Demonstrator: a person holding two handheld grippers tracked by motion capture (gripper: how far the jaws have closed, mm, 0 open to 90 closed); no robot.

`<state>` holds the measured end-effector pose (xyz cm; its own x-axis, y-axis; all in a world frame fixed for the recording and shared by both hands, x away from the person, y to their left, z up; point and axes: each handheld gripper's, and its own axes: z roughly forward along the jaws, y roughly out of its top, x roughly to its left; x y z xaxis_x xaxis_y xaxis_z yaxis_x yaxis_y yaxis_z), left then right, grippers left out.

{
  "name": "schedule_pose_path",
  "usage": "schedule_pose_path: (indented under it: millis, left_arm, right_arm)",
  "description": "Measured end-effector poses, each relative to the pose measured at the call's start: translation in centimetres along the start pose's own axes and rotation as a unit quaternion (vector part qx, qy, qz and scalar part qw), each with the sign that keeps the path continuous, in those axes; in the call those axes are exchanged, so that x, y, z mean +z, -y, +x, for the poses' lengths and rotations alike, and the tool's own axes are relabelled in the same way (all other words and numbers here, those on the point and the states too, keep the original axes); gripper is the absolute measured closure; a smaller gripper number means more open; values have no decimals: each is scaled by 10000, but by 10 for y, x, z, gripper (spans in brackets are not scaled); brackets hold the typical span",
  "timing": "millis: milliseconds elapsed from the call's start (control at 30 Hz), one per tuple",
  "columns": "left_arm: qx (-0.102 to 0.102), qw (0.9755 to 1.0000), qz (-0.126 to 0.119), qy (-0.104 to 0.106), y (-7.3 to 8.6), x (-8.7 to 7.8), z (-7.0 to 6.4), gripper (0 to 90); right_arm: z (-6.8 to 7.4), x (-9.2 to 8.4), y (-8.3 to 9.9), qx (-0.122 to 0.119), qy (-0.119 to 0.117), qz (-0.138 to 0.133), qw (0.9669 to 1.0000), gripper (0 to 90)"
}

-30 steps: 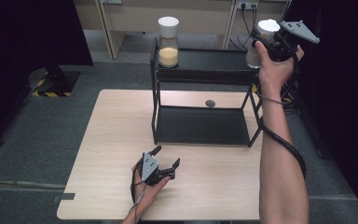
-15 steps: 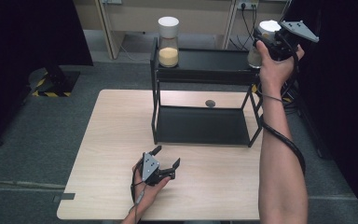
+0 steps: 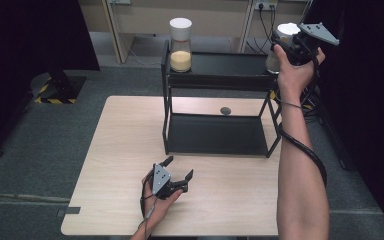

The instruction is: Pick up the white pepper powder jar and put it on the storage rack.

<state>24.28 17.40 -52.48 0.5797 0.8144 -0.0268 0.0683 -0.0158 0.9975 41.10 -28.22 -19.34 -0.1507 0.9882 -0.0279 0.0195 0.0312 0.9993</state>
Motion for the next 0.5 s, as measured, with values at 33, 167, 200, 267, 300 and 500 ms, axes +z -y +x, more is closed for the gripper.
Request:
schedule_pose_path:
  millis: [33,167,200,267,300,500]
  left_arm:
    - [3,10000,-1,1,0,0,0,116]
    - [0,10000,6,4,0,0,0,116]
    - [1,10000,12,2,0,0,0,116]
    - [9,10000,11,-4,0,0,0,116]
    - [3,10000,-1,-6,0,0,-1,116]
    - [5,10000,7,-11,0,0,0,116]
  right_arm:
    - [-1,0,0,-11,-22,12,10000,309]
    - [-2,1,3,-12,-54,-7,10000,309]
    - [-1,1,3,-25,-54,-10,10000,308]
    - [-1,2,4,-32,-63,-27,10000,307]
    - [-1,2,4,-27,-73,-37,10000,305]
    - [-4,2,5,207,-132,-35,9997,206]
